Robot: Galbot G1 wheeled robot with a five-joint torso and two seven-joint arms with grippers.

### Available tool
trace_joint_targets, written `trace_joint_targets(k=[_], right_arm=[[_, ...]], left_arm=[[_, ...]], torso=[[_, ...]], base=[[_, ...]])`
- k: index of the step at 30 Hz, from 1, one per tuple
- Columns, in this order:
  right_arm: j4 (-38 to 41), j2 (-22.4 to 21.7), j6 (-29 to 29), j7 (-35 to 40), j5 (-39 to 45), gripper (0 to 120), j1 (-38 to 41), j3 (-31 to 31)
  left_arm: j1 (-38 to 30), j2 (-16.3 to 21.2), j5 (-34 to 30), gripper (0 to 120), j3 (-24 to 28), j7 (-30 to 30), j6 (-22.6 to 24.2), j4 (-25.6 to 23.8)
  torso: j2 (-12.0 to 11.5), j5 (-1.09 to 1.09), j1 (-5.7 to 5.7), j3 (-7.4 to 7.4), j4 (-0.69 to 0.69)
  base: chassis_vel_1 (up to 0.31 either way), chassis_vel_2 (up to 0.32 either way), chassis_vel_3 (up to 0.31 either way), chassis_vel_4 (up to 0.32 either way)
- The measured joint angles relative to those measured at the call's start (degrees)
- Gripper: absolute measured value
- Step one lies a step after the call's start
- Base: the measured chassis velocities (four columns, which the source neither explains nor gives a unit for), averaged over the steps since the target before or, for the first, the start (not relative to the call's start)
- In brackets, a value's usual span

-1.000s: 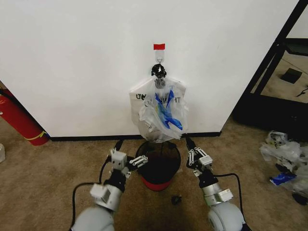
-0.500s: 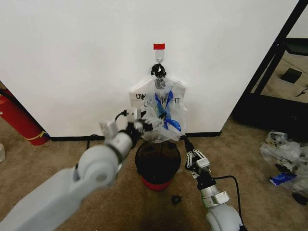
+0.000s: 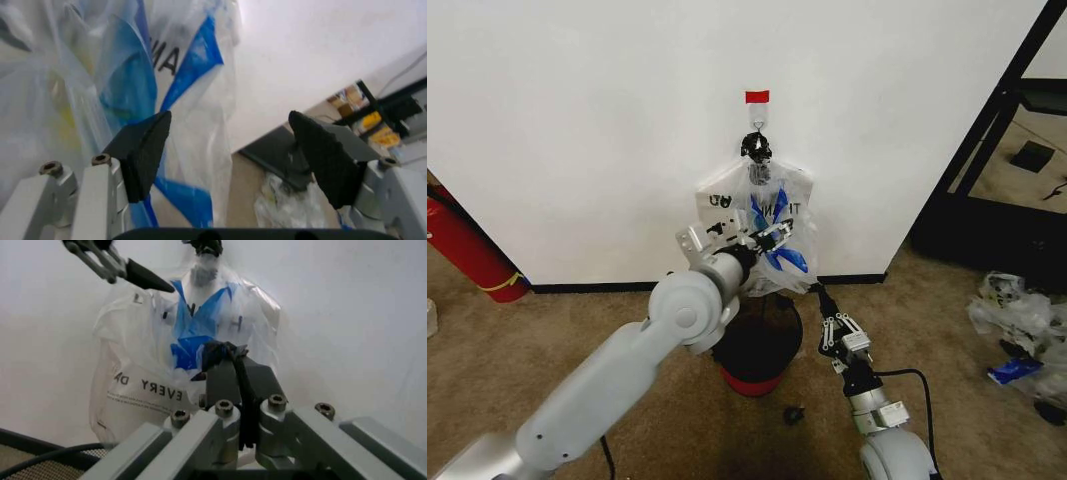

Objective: Pick up the garbage bag from the wall and place it over the trash bin.

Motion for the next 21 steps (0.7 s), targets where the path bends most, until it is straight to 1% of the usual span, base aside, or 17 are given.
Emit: trace_joint_targets(k=[2,4,9,13,17,20,21], right_arm=[[0.03,0.14,0.01,0.07,0.01,0,0.01,0.0],[0.23,0.22,0.01,0.14,0.08,0,-0.03,0.0],[0.47,0.18,0.01,0.18,0.24,0,-0.18,0.01],[0.48,0.24,0.01,0.29,0.31,0,-0.06,-0.03],[0.48,0.48,-0.04,0.39,0.37,0,0.12,-0.32],[0.55,0.47,-0.08,0.44,0.48,0,0.12,-0.33],[0.69,0.4,-0.08,0.45,0.78,0,0.07,-0.3]], left_arm=[[-0.44,-1.35,1.09,71,-0.28,-0.02,-0.69,1.98],[-0.67,-1.84,2.33,71,-0.62,0.14,-1.64,3.47],[-0.68,-1.63,4.18,71,-0.86,0.36,-2.48,5.34],[-0.46,-1.59,4.31,70,-0.85,0.31,-2.49,5.88],[-0.47,-2.44,4.32,69,-0.81,0.22,-2.47,7.08],[-0.86,-3.04,4.28,66,-0.74,0.09,-2.48,8.04],[-1.19,-3.39,4.24,61,-0.66,0.01,-2.53,8.76]], torso=[[0.0,0.0,0.0,0.0,-0.02],[0.0,0.0,0.0,0.0,-0.01],[0.0,-0.01,0.0,0.0,0.0],[0.0,-0.01,0.0,0.0,0.0],[0.01,-0.01,0.0,0.0,0.0],[0.01,-0.01,0.0,0.0,0.0],[0.01,-0.01,0.0,0.0,0.0]], base=[[0.0,0.0,0.0,0.0],[0.0,0.0,0.0,0.0],[0.0,0.0,0.0,0.0],[0.0,0.0,0.0,0.0],[0.0,0.0,0.0,0.0],[0.0,0.0,0.0,0.0],[0.0,0.0,0.0,0.0]])
